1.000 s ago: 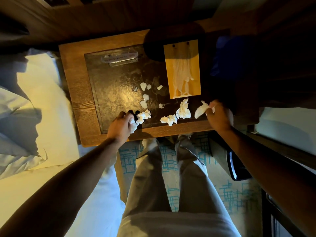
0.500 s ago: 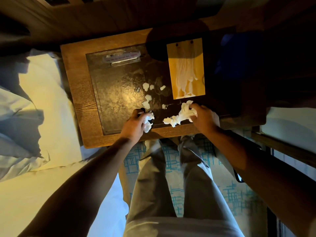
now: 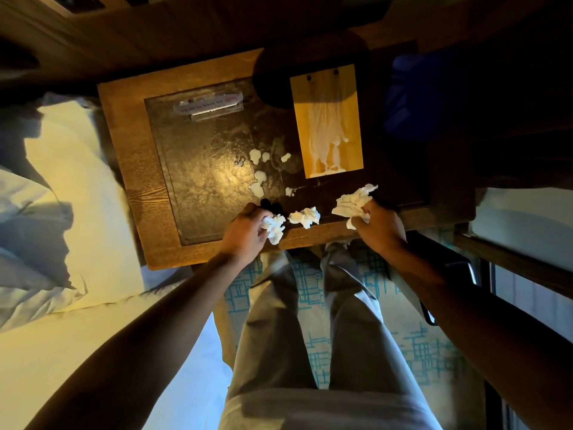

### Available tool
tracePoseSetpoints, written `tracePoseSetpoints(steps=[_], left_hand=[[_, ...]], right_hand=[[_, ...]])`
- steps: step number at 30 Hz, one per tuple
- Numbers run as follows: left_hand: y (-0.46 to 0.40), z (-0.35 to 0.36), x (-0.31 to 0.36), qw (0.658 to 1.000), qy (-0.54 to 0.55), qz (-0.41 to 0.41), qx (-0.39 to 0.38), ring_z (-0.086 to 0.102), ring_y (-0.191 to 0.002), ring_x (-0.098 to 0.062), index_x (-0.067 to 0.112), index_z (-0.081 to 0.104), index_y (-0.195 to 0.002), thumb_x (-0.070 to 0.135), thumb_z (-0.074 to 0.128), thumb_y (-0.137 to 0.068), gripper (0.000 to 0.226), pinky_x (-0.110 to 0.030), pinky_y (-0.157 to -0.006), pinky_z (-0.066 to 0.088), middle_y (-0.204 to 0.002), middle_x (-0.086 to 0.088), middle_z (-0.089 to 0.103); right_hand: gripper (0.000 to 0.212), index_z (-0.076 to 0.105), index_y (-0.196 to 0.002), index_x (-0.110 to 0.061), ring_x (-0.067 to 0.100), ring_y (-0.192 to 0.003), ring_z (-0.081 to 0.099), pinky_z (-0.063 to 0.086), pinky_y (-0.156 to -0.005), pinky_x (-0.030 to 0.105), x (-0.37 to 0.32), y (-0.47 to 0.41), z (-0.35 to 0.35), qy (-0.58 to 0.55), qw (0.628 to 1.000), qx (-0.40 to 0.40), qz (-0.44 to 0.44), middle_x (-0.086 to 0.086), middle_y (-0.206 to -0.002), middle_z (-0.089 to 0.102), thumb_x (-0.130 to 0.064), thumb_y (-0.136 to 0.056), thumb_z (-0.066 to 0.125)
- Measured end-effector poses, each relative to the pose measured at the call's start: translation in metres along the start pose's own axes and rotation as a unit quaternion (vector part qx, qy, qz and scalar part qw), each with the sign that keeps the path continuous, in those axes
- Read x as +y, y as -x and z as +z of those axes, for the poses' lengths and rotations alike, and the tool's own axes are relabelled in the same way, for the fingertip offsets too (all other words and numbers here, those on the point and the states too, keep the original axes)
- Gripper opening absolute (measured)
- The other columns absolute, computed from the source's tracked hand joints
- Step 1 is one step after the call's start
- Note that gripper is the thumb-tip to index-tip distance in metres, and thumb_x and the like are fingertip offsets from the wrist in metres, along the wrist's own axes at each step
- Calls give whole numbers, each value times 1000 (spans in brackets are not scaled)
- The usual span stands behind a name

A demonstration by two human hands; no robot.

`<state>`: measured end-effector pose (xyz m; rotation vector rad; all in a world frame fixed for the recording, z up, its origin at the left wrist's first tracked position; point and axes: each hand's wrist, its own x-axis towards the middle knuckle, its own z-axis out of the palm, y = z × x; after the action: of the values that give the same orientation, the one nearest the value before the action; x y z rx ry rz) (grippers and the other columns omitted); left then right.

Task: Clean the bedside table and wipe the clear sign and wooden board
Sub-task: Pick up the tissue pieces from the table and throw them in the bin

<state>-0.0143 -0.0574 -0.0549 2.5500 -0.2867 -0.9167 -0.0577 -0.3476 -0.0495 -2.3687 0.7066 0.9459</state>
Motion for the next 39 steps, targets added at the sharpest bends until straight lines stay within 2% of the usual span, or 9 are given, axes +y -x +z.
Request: tracePoseSetpoints(steps=[6, 12, 16, 19, 21, 25, 30, 34, 39], left_hand=[[3, 15, 32, 996, 20, 82, 25, 57, -117, -23, 12, 71, -103, 13, 85, -75, 31, -33, -87, 57, -131, -7, 57], [-15, 31, 63, 993, -51, 103, 24, 59, -119, -30, 13, 73, -102, 5, 81, -73, 31, -38, -95, 50, -131, -6, 64], [-19, 36, 71, 991, -98, 86, -1, 60, -116, -25, 19, 71, -114, 7, 76, -81, 35, -37, -84, 58, -128, -3, 64], [-22, 34, 73, 992, -106, 68, -11, 62, -109, -26, 23, 70, -115, 8, 73, -83, 36, -39, -78, 59, -119, -5, 68], [-23, 30, 75, 993, -104, 61, -8, 63, -105, -26, 22, 71, -111, 6, 71, -83, 32, -36, -76, 57, -113, -5, 70], [-22, 24, 85, 993, -93, 74, 26, 65, -98, -30, 18, 73, -108, -2, 69, -78, 36, -29, -64, 49, -104, -7, 74], [-19, 15, 108, 994, -51, 71, 59, 61, -100, -34, 18, 58, -140, 6, 70, -81, 61, -36, -69, 52, -103, -17, 70], [-17, 5, 124, 989, -67, 119, 51, 62, -96, -35, 15, 70, -122, 2, 71, -78, 46, -30, -67, 44, -100, -14, 71], [-28, -9, 140, 981, -86, 173, 20, 62, -92, -27, 20, 71, -119, 3, 72, -79, 43, -26, -66, 45, -105, -8, 68]], right_hand=[[35, 64, -116, -15, 28, -107, 65, 50, -90, 39, 17, 6, 3, -27, 999, -30, 2, 9, -114, 68, -40, -90, 64], [31, 56, -117, -17, 22, -94, 62, 44, -74, 30, 13, 15, -14, -29, 999, -15, -20, 2, -103, 61, -23, -89, 68], [67, 36, -146, -30, 24, -87, 68, 54, -73, 34, 21, 21, -20, -91, 994, 24, -54, 5, -105, 66, -17, -89, 67], [86, 15, -158, -39, 15, -62, 61, 54, -62, 29, 31, 27, -31, -99, 990, 10, -96, -1, -82, 60, -16, -93, 66], [76, 21, -158, -34, 20, -64, 64, 57, -64, 32, 38, 30, -33, -67, 988, 21, -135, 5, -84, 64, -18, -96, 61], [47, 50, -144, -17, 35, -108, 67, 56, -94, 41, 53, 31, -28, -73, 989, 39, -126, 19, -123, 67, -15, -98, 58], [33, 60, -129, -12, 28, -112, 66, 53, -97, 38, 65, 33, -33, -82, 988, 60, -119, 13, -122, 67, -17, -97, 59], [34, 66, -122, -11, 31, -111, 65, 53, -93, 38, 74, 42, -37, -72, 988, 87, -102, 13, -122, 66, -27, -94, 57], [33, 65, -122, -9, 32, -113, 60, 39, -83, 29, 87, 52, -40, -138, 982, 120, -40, 15, -119, 66, -18, -90, 63]])
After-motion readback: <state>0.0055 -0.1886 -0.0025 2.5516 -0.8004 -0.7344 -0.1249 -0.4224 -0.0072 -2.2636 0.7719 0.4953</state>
